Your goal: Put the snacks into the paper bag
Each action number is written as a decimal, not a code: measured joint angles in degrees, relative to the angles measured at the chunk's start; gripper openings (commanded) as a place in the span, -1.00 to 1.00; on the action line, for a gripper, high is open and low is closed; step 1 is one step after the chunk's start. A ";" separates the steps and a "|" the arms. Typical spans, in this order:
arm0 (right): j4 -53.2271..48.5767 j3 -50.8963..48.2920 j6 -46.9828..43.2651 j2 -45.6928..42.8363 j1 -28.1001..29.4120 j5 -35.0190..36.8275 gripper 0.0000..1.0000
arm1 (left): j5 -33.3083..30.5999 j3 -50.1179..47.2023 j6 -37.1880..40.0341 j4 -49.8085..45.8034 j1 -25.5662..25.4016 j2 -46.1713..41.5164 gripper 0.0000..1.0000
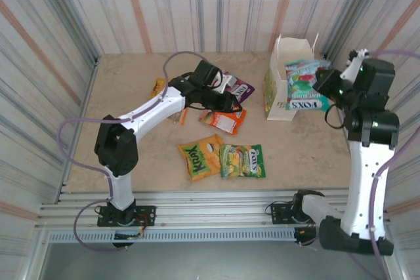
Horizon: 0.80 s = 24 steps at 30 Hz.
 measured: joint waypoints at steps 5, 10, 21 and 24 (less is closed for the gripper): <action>5.03 6.99 -4.55 7.89 6.51 10.34 -1.00 | -1.60 0.00 1.11 -0.87 2.51 -1.90 0.02; 12.37 10.93 -7.28 15.43 7.32 17.94 -1.00 | -2.23 -0.02 2.12 -1.57 5.07 -2.86 0.02; 21.11 15.17 -8.04 28.81 7.69 22.05 -1.00 | -2.16 -0.83 3.21 -2.73 11.26 -3.45 0.02; 21.29 15.17 -7.78 30.75 8.09 22.38 -1.00 | -1.99 -0.85 3.32 -2.71 12.07 -3.45 0.02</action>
